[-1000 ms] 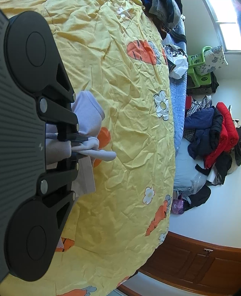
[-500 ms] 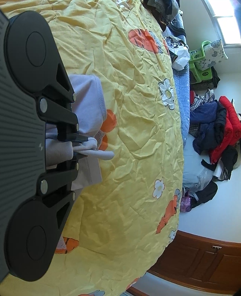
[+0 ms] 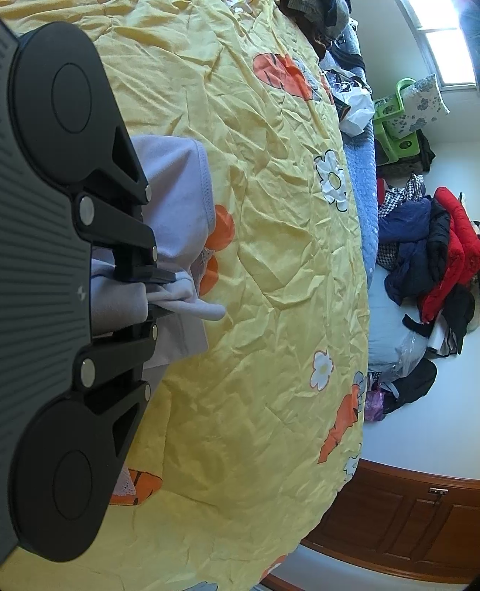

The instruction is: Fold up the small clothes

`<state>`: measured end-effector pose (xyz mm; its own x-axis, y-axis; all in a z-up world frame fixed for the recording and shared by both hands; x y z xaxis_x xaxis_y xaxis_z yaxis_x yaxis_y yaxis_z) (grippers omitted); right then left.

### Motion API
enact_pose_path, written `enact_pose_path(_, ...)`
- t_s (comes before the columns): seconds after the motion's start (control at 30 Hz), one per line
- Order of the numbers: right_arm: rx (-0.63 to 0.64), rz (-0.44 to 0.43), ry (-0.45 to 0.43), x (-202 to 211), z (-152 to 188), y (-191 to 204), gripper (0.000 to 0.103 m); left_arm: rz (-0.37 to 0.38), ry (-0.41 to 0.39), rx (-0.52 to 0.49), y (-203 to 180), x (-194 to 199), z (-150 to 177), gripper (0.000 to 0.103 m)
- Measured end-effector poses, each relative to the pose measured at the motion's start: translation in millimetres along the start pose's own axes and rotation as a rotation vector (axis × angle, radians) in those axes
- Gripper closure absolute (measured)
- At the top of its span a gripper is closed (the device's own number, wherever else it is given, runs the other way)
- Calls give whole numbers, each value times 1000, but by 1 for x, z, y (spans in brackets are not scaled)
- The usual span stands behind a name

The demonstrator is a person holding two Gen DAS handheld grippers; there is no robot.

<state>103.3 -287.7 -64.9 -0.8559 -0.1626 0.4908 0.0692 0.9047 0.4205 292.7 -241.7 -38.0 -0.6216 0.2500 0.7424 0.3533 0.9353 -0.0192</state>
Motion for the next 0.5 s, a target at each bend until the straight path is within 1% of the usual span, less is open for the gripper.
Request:
enact_pose_path(0.13, -3, 3, 5, -1, 1, -1, 90, -10, -4, -6, -2, 0, 0, 93)
enact_pose_path(0.17, -5, 3, 6, -1, 1, -2, 88, -10, -4, -5, -2, 0, 0, 93)
enact_pose_path(0.2, -7, 5, 6, -1, 1, -2, 84, -9, -3, -5, -2, 0, 0, 93)
enact_pose_path(0.5, -25, 10, 7, 0, 1, -7, 82, -8, 2, 4, -3, 0, 0, 91)
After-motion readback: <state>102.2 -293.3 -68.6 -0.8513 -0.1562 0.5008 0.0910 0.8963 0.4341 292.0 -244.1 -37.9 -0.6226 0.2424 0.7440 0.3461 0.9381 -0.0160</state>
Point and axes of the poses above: each gripper's, at about its wrist camera, not at the fingertips, and x roughly against the way its jaws point, y to its left, z to its underside, the point moved 5 cm from there along -x, roughly the way its jaws point, and after that the axes turned 2 degrees about y, right-handed, at the moved point
